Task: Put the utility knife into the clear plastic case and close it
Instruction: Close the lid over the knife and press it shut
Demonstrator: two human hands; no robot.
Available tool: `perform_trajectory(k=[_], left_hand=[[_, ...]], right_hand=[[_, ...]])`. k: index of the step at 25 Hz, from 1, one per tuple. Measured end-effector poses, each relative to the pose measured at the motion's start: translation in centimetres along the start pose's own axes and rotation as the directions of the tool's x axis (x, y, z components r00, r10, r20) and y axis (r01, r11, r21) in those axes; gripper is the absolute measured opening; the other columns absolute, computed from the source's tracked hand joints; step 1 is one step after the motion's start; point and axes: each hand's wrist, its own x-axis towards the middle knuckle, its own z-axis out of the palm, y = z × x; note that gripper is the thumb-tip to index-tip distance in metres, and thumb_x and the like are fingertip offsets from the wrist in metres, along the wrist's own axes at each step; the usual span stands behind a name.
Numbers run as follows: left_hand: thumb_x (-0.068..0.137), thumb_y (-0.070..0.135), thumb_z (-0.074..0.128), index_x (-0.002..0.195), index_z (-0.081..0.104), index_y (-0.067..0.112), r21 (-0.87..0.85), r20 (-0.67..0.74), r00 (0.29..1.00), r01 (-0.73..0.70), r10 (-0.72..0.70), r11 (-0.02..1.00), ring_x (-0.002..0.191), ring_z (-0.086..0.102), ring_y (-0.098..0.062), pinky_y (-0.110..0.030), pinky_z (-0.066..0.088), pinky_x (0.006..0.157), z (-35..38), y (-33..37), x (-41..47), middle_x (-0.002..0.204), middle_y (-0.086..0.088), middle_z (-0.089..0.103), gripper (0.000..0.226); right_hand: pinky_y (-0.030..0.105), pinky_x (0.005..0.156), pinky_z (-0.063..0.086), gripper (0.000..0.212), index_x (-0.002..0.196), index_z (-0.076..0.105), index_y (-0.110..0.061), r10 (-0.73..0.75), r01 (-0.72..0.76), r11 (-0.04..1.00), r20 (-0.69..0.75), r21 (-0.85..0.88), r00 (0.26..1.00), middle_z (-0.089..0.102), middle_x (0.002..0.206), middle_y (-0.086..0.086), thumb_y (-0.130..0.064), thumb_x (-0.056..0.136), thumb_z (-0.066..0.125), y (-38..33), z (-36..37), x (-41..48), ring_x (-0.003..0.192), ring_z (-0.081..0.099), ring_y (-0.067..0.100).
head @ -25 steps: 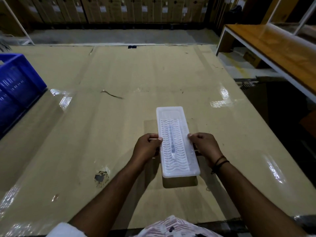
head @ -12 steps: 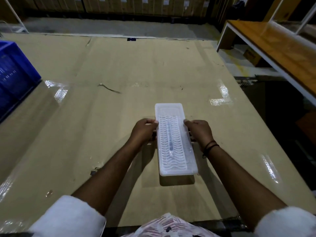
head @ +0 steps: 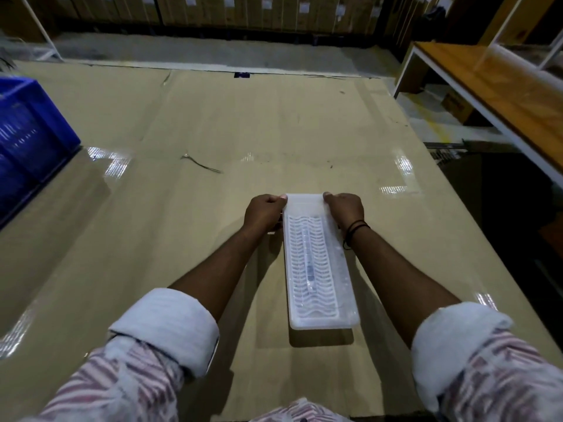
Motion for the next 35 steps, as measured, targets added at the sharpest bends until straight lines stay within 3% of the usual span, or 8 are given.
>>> perform_trajectory(k=[4,8,14,18,21,29,32,35], left_hand=[[0.098,0.030,0.067,0.081,0.067,0.012,0.023,-0.006,1.000,-0.004,0.004,1.000,0.089,0.072,-0.033,-0.037,0.061,0.069,0.1,0.0,0.5,0.093,-0.014,0.072,0.024],[0.096,0.025,0.070,0.085,0.069,0.010,0.035,-0.036,0.999,-0.016,0.017,0.999,0.100,0.076,-0.039,-0.048,0.066,0.082,0.1,-0.3,0.9,0.106,-0.024,0.075,0.019],[0.094,0.022,0.068,0.075,0.066,0.013,0.035,-0.064,0.998,0.014,-0.012,0.999,0.095,0.075,-0.040,-0.044,0.065,0.078,0.4,0.0,1.0,0.096,-0.020,0.074,0.021],[0.085,0.024,0.064,0.072,0.061,0.011,-0.032,-0.058,0.993,0.097,-0.099,0.995,0.080,0.065,-0.033,-0.037,0.055,0.071,0.9,0.7,1.0,0.084,-0.013,0.066,0.019],[0.078,0.035,0.060,0.066,0.053,0.013,0.031,-0.079,0.996,0.053,-0.050,0.998,0.078,0.058,-0.030,-0.043,0.054,0.075,1.4,0.9,0.8,0.074,-0.008,0.059,0.026],[0.095,0.047,0.061,0.061,0.056,0.017,0.170,-0.110,0.990,-0.065,0.085,0.983,0.067,0.061,-0.029,-0.042,0.052,0.071,1.1,-1.4,-1.5,0.063,-0.003,0.061,0.046],[0.088,0.053,0.064,0.083,0.068,0.021,0.126,-0.126,0.991,-0.038,0.054,0.991,0.082,0.076,-0.029,-0.047,0.064,0.081,0.4,-2.6,-4.8,0.088,-0.004,0.077,0.033],[0.095,0.038,0.068,0.098,0.071,0.014,0.024,-0.122,0.992,-0.005,0.008,1.000,0.073,0.077,-0.022,-0.038,0.066,0.068,-0.5,-3.9,-8.4,0.091,-0.008,0.079,0.024]], right_hand=[[0.031,0.073,0.042,0.042,0.058,0.056,-0.006,-0.006,0.006,1.000,-0.010,-0.002,1.000,0.062,0.076,0.019,-0.030,0.092,0.063,0.2,0.5,0.5,0.079,0.059,0.028],[0.031,0.074,0.041,0.037,0.080,0.066,0.004,-0.002,0.002,1.000,0.028,-0.019,1.000,0.071,0.100,0.027,-0.029,0.095,0.059,0.2,0.8,0.7,0.095,0.065,0.036],[0.030,0.078,0.043,0.031,0.082,0.070,-0.001,-0.019,0.019,1.000,0.000,0.025,1.000,0.071,0.093,0.020,-0.026,0.095,0.059,0.8,1.4,0.8,0.091,0.064,0.030],[0.025,0.084,0.043,0.020,0.102,0.074,-0.007,-0.012,0.018,0.991,-0.043,0.130,0.999,0.073,0.112,0.010,-0.021,0.092,0.062,0.8,1.3,0.2,0.105,0.064,0.026],[0.023,0.082,0.041,0.019,0.102,0.074,-0.008,-0.021,0.025,0.988,-0.030,0.155,0.999,0.073,0.113,0.009,-0.018,0.093,0.061,0.9,1.4,0.2,0.105,0.064,0.024],[0.023,0.083,0.044,0.021,0.104,0.075,-0.010,0.017,0.011,0.982,-0.150,0.187,0.989,0.075,0.112,0.006,-0.022,0.087,0.070,1.1,0.7,-0.5,0.105,0.067,0.024],[0.025,0.085,0.047,0.020,0.104,0.075,-0.013,-0.038,0.058,0.983,-0.116,0.176,0.993,0.075,0.106,0.004,-0.019,0.086,0.069,1.7,-0.5,-2.7,0.100,0.067,0.022],[0.026,0.084,0.049,0.018,0.104,0.073,-0.015,-0.135,0.141,0.983,-0.053,0.118,0.989,0.072,0.094,-0.001,-0.021,0.088,0.068,3.8,-2.2,-6.2,0.089,0.066,0.015]])
